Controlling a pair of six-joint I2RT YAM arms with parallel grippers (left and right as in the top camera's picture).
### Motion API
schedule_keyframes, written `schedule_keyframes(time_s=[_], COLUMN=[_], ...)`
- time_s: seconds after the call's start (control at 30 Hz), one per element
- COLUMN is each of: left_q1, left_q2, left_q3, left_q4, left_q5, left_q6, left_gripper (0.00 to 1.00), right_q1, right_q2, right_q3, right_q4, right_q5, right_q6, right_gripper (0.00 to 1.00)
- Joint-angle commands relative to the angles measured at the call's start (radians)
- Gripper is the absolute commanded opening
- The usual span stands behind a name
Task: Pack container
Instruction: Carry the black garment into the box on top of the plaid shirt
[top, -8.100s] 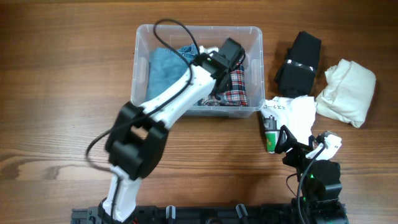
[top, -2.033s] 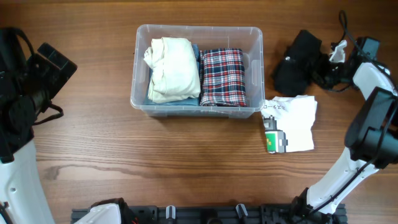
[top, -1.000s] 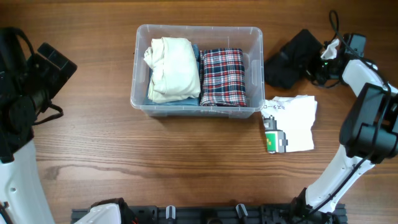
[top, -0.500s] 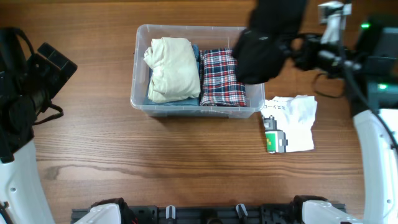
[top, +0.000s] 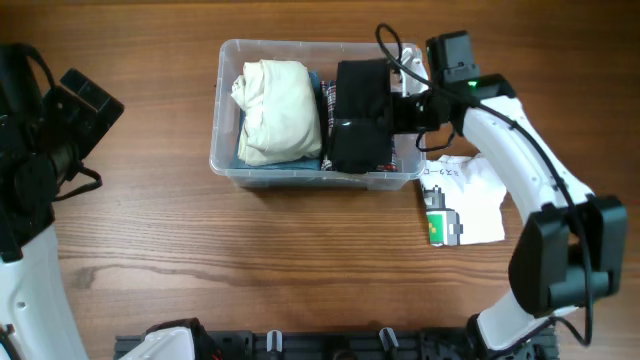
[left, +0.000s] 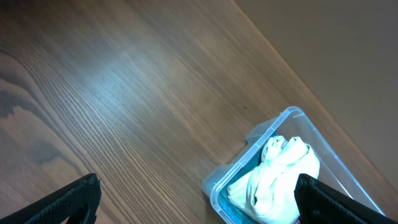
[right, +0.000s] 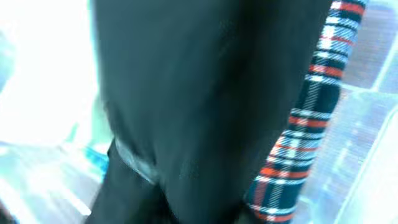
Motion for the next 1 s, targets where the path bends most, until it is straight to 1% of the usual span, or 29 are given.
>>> schedule_keyframes(time_s=[0.0, 0.03, 0.1, 0.17, 0.27, 0.3, 0.33, 0.4, 0.43, 0.47, 0.53, 0.6, 0.67, 0.73, 0.77, 0.83, 0.87, 0.93, 0.97], left_q1=[0.006, 0.006, 0.006, 0.006, 0.006, 0.006, 0.006, 0.006, 0.006, 0.006, 0.006, 0.006, 0.006, 0.006, 0.006, 0.006, 0.006, 0.006, 0.006], left_q2=[0.0, 0.0, 0.0, 0.0, 0.0, 0.0, 0.0, 0.0, 0.0, 0.0, 0.0, 0.0, 0.0, 0.0, 0.0, 0.0, 0.0, 0.0, 0.0], left_q3=[0.001, 0.001, 0.001, 0.001, 0.001, 0.001, 0.001, 0.001, 0.001, 0.001, 0.001, 0.001, 0.001, 0.001, 0.001, 0.001, 0.001, 0.001, 0.001], left_q4=[0.002, 0.002, 0.002, 0.002, 0.002, 0.002, 0.002, 0.002, 0.002, 0.002, 0.002, 0.003, 0.002, 0.003, 0.003, 0.002, 0.003, 0.002, 0.003], left_q5=[-0.009, -0.009, -0.009, -0.009, -0.009, -0.009, -0.009, -0.009, -0.009, -0.009, -0.009, -0.009, -0.009, -0.009, -0.009, -0.009, -0.009, -0.009, -0.009], left_q6=[0.008, 0.008, 0.008, 0.008, 0.008, 0.008, 0.008, 0.008, 0.008, 0.008, 0.008, 0.008, 0.008, 0.008, 0.008, 0.008, 0.008, 0.008, 0.008], left_gripper=[1.0, 1.0, 1.0, 1.0, 1.0, 1.0, 1.0, 1.0, 1.0, 1.0, 1.0, 1.0, 1.0, 1.0, 1.0, 1.0, 1.0, 1.0, 1.0], right_q1=[-0.004, -0.004, -0.004, -0.003, 0.003, 0.016, 0.026, 0.053, 0.074, 0.085, 0.11, 0.137, 0.145, 0.137, 0.126, 0.108, 0.1, 0.077, 0.064], right_q2=[-0.029, -0.043, -0.087, -0.13, -0.17, -0.162, -0.153, -0.113, -0.067, -0.032, 0.058, 0.14, 0.182, 0.19, 0.175, 0.133, 0.103, 0.013, -0.034], right_q3=[0.049, 0.073, 0.138, 0.173, 0.179, 0.169, 0.158, 0.13, 0.11, 0.101, 0.092, 0.092, 0.093, 0.1, 0.12, 0.159, 0.18, 0.232, 0.251], right_q4=[-0.016, -0.031, -0.064, -0.074, -0.06, -0.052, -0.043, -0.02, 0.0, 0.005, -0.014, -0.042, -0.042, -0.034, -0.053, -0.077, -0.085, -0.095, -0.098], right_q5=[0.06, 0.091, 0.153, 0.151, 0.143, 0.143, 0.143, 0.143, 0.143, 0.143, 0.143, 0.148, 0.175, 0.28, 0.29, 0.25, 0.216, 0.15, 0.132], right_q6=[-0.064, -0.039, -0.024, -0.023, 0.013, 0.04, 0.058, 0.091, 0.108, 0.11, 0.133, 0.13, 0.131, 0.133, 0.125, 0.093, 0.08, 0.082, 0.085], right_gripper=[0.55, 0.57, 0.56, 0.51, 0.31, 0.22, 0.2, 0.18, 0.17, 0.15, 0.12, 0.11, 0.12, 0.16, 0.17, 0.27, 0.34, 0.58, 0.66])
